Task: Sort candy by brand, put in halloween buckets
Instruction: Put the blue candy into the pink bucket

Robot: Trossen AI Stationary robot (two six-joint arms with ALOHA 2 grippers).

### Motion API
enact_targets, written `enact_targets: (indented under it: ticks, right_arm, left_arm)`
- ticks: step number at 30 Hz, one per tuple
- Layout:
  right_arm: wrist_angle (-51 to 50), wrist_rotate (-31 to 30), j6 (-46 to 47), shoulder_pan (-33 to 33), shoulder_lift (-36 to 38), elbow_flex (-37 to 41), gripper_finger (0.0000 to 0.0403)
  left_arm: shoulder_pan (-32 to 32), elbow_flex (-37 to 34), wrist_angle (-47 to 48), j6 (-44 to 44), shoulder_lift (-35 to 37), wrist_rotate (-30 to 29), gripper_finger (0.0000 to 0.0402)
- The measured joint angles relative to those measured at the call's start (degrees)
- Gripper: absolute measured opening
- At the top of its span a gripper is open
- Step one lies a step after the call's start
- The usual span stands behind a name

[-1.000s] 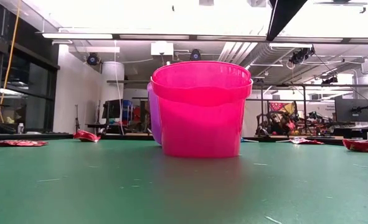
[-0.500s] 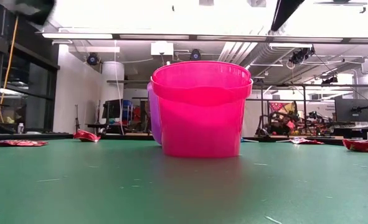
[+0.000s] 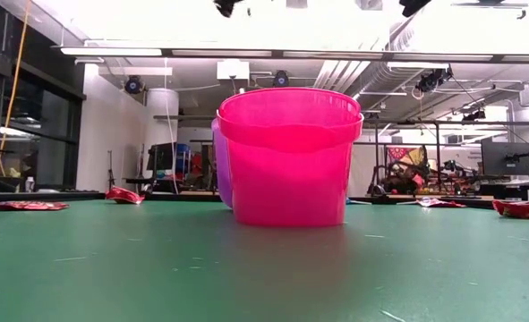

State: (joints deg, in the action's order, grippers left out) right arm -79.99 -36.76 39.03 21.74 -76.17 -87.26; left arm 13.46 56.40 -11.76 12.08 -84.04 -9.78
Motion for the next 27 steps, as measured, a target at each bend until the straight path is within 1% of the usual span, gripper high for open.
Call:
enact_targets:
  ticks: [2, 4, 7, 11, 14, 17, 20, 22, 23, 25, 27]
  right_arm:
    - [-0.5, -0.7, 0.0, -0.2, 0.5, 0.0, 0.0238]
    - [-0.7, -0.8, 0.0, -0.7, 0.6, 0.0, 0.0238]
    - [-0.8, -0.8, -0.1, -1.4, 0.5, 0.0, 0.0238]
    - [-1.2, -0.7, -0.4, -2.9, 0.5, 0.0, 0.0238]
    - [-1.8, 0.4, -1.6, -4.6, 0.5, 0.0, 0.0238]
    - [-1.8, 1.6, -3.1, -6.6, 0.5, 0.0, 0.0238]
    - [-1.1, 3.2, -3.3, -9.3, 0.9, 0.9, 0.0238]
    - [1.6, 5.1, -4.4, -11.3, 2.1, 4.3, 0.0238]
    - [4.6, 7.0, -5.6, -12.4, 3.2, 7.1, 0.0238]
    - [13.4, 12.1, -8.3, -15.0, 6.0, 14.4, 0.0238]
    - [24.2, 17.3, -9.4, -17.9, 8.9, 23.0, 0.0238]
  left_arm:
    - [-0.7, 0.0, -5.2, -0.1, -3.1, -0.5, 0.0049]
    - [-0.9, 0.0, -8.8, -2.3, -5.6, -2.0, 0.0064]
    - [-1.2, 1.0, -8.8, -6.4, -7.7, -2.8, 0.0099]
    - [-1.5, 1.6, -8.4, -7.1, -8.4, -2.9, 0.0154]
    - [-2.3, 2.4, -5.9, -8.9, -7.8, -3.0, 0.0189]
    - [-3.4, 3.5, -2.1, -12.2, -6.3, -3.0, 0.0215]
    - [-5.0, 5.2, 5.7, -16.7, -2.0, -5.5, 0.0229]
    - [-6.7, 5.7, 10.9, -20.2, 2.2, -7.4, 0.0231]
    - [-7.7, 5.6, 13.4, -21.8, 4.3, -8.1, 0.0232]
    - [-9.7, 5.3, 17.3, -24.6, 8.5, -10.3, 0.0232]
    - [-12.0, 4.4, 20.8, -27.0, 12.8, -13.0, 0.0233]
